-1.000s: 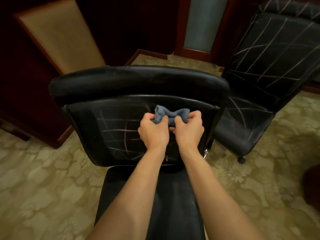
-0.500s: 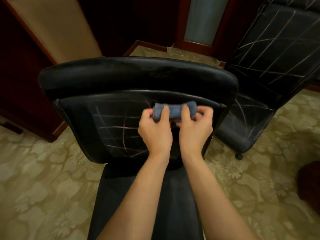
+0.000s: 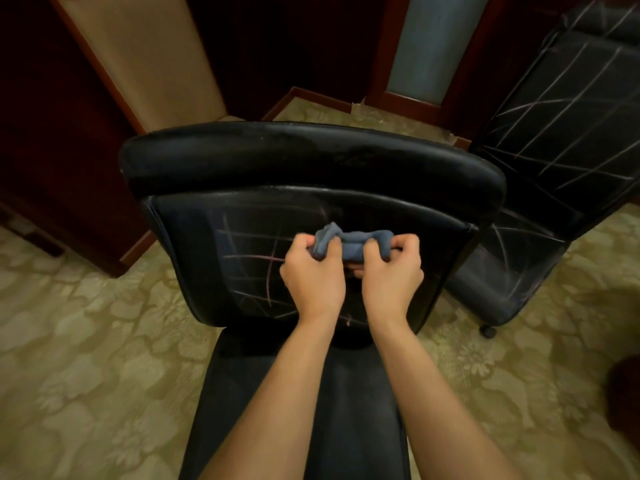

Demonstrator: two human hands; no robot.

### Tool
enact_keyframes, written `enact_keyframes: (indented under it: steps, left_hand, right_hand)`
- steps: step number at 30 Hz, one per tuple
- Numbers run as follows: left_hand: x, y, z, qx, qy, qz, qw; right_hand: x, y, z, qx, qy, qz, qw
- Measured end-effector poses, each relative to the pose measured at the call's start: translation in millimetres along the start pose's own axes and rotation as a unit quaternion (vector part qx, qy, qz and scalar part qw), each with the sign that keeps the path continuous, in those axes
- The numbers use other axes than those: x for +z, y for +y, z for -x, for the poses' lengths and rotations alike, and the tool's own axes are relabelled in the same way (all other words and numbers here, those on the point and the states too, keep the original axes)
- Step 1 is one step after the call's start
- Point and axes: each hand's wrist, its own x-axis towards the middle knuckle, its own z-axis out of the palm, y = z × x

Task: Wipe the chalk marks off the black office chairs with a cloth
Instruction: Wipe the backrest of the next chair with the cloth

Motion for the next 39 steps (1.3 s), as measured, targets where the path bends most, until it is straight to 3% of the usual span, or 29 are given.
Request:
enact_keyframes:
  steps: [4, 8, 13, 18, 20, 25, 28, 31, 36, 39]
  left_hand:
    - [-11, 51, -26, 0.073, 0.024, 0.029, 0.997]
    - [-22, 81, -52, 0.080, 0.030, 0.003, 0.996]
    - [-35, 42, -42, 0.070, 0.015, -0.049, 0.996]
    - [-46, -29, -24, -0.057, 0.004, -0.091, 0.994]
    - [-49, -36, -25, -0.070, -0.004, -0.073, 0.995]
    - [-57, 15, -47, -0.016, -0.009, 0.027, 0.999]
    - [-65, 53, -63, 0.036, 0.017, 0.050, 0.998]
    - [-72, 69, -80, 0.041, 0.009, 0.054, 0.998]
    - [-74, 42, -78, 0.039, 0.003, -0.003, 0.999]
    - [-77, -3, -64, -0.012, 0.009, -0.043, 0.999]
  right_hand:
    - [15, -54, -11, -0.060, -0.010, -0.075, 0.995]
    - [35, -86, -24, -0.056, -0.013, -0.053, 0.997]
    - [39, -53, 2, -0.082, -0.013, 0.025, 0.996]
    - [42, 11, 36, 0.045, -0.049, 0.086, 0.994]
    - [43, 19, 42, 0.064, -0.062, 0.084, 0.992]
    - [51, -34, 28, -0.002, -0.043, -0.030, 0.999]
    - [60, -77, 19, -0.076, -0.047, -0.047, 0.995]
    - [71, -96, 12, -0.089, -0.047, -0.026, 0.995]
    - [76, -70, 22, -0.144, -0.038, 0.062, 0.987]
    - [78, -35, 36, -0.109, -0.059, 0.107, 0.986]
